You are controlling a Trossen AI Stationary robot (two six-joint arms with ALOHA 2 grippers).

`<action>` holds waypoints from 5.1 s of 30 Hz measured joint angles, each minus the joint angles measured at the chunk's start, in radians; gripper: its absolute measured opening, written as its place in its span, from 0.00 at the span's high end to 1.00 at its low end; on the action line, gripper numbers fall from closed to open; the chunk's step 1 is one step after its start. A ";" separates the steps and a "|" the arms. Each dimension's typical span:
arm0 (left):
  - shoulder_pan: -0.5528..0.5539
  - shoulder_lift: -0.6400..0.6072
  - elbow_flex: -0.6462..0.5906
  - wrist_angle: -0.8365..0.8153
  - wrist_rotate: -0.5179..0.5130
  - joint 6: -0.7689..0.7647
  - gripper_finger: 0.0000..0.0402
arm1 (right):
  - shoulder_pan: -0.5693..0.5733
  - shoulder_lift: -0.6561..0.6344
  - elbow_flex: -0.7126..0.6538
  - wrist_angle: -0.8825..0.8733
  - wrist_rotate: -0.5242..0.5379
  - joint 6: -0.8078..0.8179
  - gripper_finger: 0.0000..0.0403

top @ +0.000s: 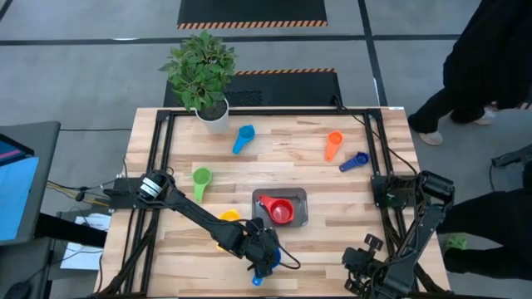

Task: Nest measuring cups in basket
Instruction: Stack the blue measuring cup on top of the red measuring cup into the black bin

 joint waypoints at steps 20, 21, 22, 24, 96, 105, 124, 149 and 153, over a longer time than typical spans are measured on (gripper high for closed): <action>-0.023 -0.031 0.087 -0.247 -0.005 -0.217 0.54 | 0.000 0.000 0.000 0.015 0.002 -0.009 0.84; -0.026 -0.031 0.087 -0.253 -0.005 -0.230 0.54 | 0.000 0.000 0.000 0.015 0.002 -0.009 0.84; -0.028 -0.031 0.087 -0.255 -0.004 -0.241 0.54 | 0.000 0.000 0.000 0.015 0.002 -0.009 0.84; -0.031 -0.031 0.087 -0.255 -0.007 -0.253 0.54 | 0.000 0.000 0.000 0.016 0.002 -0.009 0.84; -0.061 0.010 0.314 -0.441 0.000 0.013 0.99 | -0.001 0.000 0.000 0.040 0.002 -0.020 0.84; 0.038 0.006 0.463 -0.672 -0.281 0.441 1.00 | -0.001 0.000 0.000 0.041 0.003 -0.018 0.84; 0.283 0.018 0.411 -0.485 -0.247 0.785 1.00 | -0.002 0.000 0.000 0.065 0.054 -0.019 0.84; 0.302 0.019 0.329 -0.423 -0.050 0.773 0.87 | -0.017 0.000 0.000 0.063 0.052 -0.018 0.84; 0.301 0.019 0.329 -0.429 -0.033 0.751 0.82 | -0.022 0.000 0.000 0.064 0.053 -0.017 0.84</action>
